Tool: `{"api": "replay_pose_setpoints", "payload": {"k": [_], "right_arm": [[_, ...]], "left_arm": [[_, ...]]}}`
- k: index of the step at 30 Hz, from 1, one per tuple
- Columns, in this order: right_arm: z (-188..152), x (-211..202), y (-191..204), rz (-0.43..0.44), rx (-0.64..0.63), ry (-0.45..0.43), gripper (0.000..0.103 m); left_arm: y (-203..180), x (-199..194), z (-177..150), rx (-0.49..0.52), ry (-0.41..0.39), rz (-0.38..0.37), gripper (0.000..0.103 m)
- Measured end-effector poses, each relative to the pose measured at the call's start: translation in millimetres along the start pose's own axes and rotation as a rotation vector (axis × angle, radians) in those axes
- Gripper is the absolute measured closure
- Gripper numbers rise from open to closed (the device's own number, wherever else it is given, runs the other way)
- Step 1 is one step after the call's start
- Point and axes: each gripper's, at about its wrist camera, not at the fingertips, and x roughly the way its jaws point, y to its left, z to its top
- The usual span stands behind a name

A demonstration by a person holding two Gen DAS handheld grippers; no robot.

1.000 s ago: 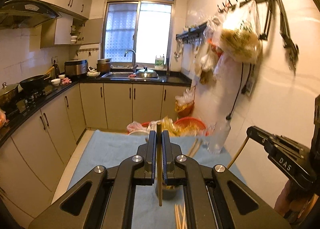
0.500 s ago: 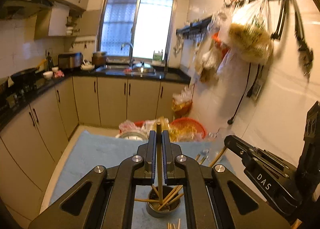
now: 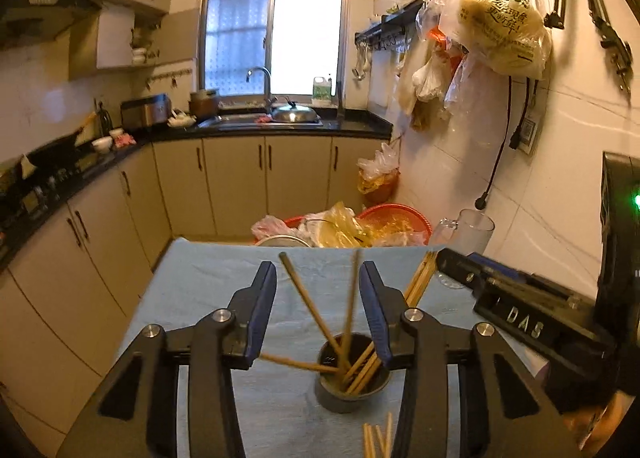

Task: Organize utensils
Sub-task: 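Move both open tools back down to the loose chopsticks on the towel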

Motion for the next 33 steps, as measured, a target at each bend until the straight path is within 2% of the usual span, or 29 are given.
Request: {"api": "replay_pose_setpoints", "payload": {"k": [5, 9, 12, 16, 18, 21, 27, 29, 30, 33], "right_arm": [[-8, -19, -4, -0.009, -0.005, 0.006, 0.058], [-18, -38, -7, -0.023, -0.015, 0.014, 0.050], [-31, -57, -11, -0.042, -0.030, 0.028, 0.044], [-58, -74, -16, -0.074, -0.061, 0.087, 0.035], [-75, -78, -20, -0.088, -0.075, 0.132, 0.035], [-113, -76, -27, -0.106, -0.114, 0.248, 0.035], [-198, -59, -33, -0.077, -0.180, 0.466, 0.035], [-220, -56, -35, -0.065, -0.178, 0.498, 0.038], [-224, -54, -37, -0.059, -0.171, 0.507, 0.041], [-236, -52, -44, -0.046, -0.124, 0.518, 0.042]], "left_arm": [[2, -26, -13, 0.022, -0.013, 0.029, 0.053], [8, -47, -26, 0.001, -0.003, 0.018, 0.045], [14, -62, -41, -0.011, 0.012, 0.014, 0.043], [21, -75, -71, -0.027, 0.047, 0.018, 0.039], [24, -76, -92, -0.037, 0.090, 0.010, 0.039], [27, -70, -126, -0.046, 0.174, -0.014, 0.039], [17, -52, -192, -0.040, 0.329, -0.086, 0.039], [9, -44, -211, -0.023, 0.388, -0.122, 0.039], [4, -40, -216, -0.013, 0.406, -0.136, 0.039], [-12, -33, -233, 0.050, 0.444, -0.183, 0.044]]}}
